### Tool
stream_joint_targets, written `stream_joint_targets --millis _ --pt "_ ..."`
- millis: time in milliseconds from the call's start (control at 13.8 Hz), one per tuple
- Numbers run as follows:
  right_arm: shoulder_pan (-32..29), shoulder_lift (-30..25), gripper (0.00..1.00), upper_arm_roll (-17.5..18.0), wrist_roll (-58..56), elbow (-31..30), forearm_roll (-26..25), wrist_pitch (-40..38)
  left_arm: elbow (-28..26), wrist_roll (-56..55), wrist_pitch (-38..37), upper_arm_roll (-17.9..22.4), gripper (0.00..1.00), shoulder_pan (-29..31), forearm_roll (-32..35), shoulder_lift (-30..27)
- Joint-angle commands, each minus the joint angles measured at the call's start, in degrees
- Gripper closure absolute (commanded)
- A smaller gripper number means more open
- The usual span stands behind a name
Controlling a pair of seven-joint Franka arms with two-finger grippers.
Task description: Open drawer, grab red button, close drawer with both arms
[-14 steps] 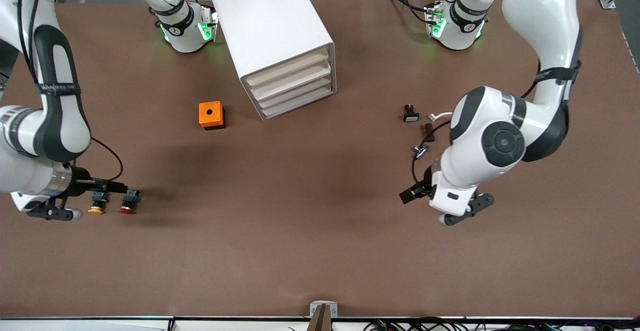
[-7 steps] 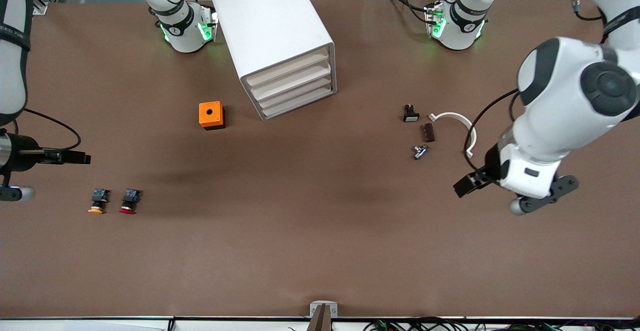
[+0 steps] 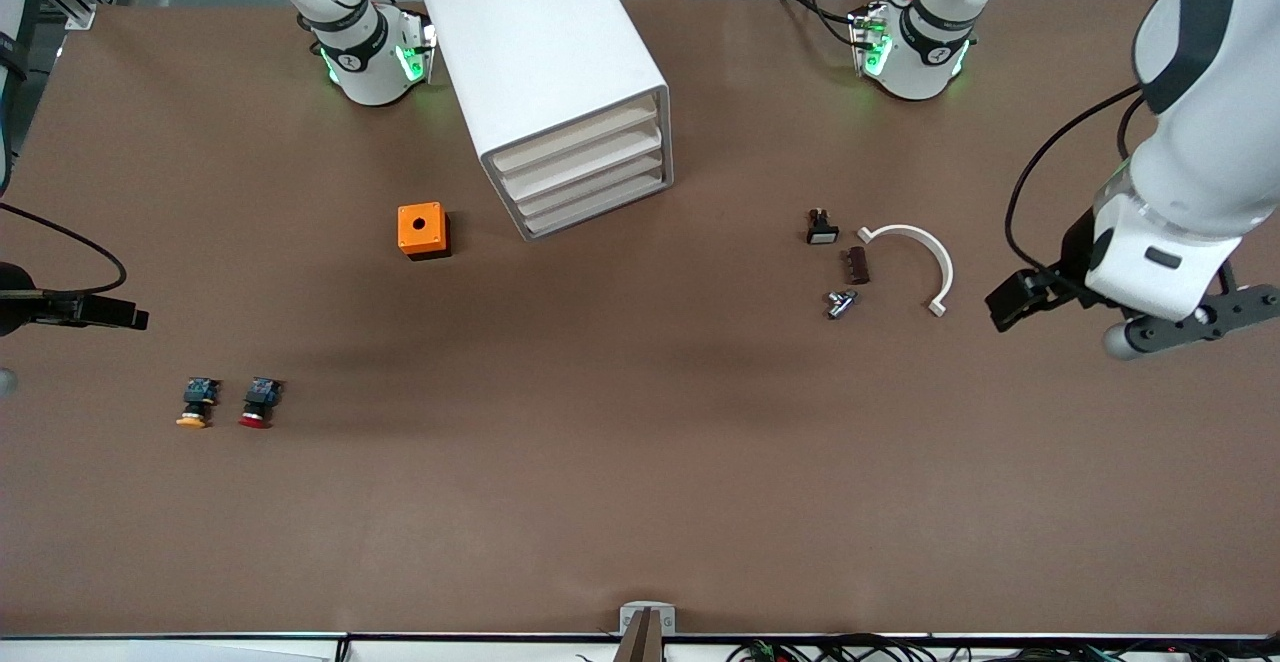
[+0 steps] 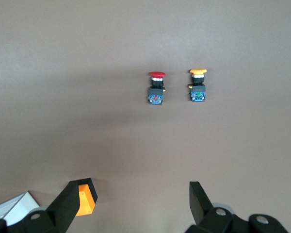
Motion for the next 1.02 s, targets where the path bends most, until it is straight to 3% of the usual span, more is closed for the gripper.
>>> stream_joint_targets --millis 0,145,435,943 --pt "1.0 -3.3 0.0 0.4 2.1 -0.1 -0.9 -1.3 -2.1 6.3 -4.4 0.3 0.0 1.0 0.7 -4.9" --pt "4.9 -6.0 0.0 0.5 6.9 -0.6 -3.6 -2.0 -3.3 10.4 -7.9 3.1 0.0 0.9 0.4 -8.3" --pt "6.1 -10.6 0.0 0.5 8.6 -2.7 -3.5 -3.4 -12.3 18.8 -8.4 9.6 0.0 0.9 -4.0 -17.4" --pt "4.7 -19.2 0.0 0.2 3.3 -9.2 -3.2 -5.4 -16.5 21.3 -8.4 11.4 0.0 0.9 -4.0 -21.1"
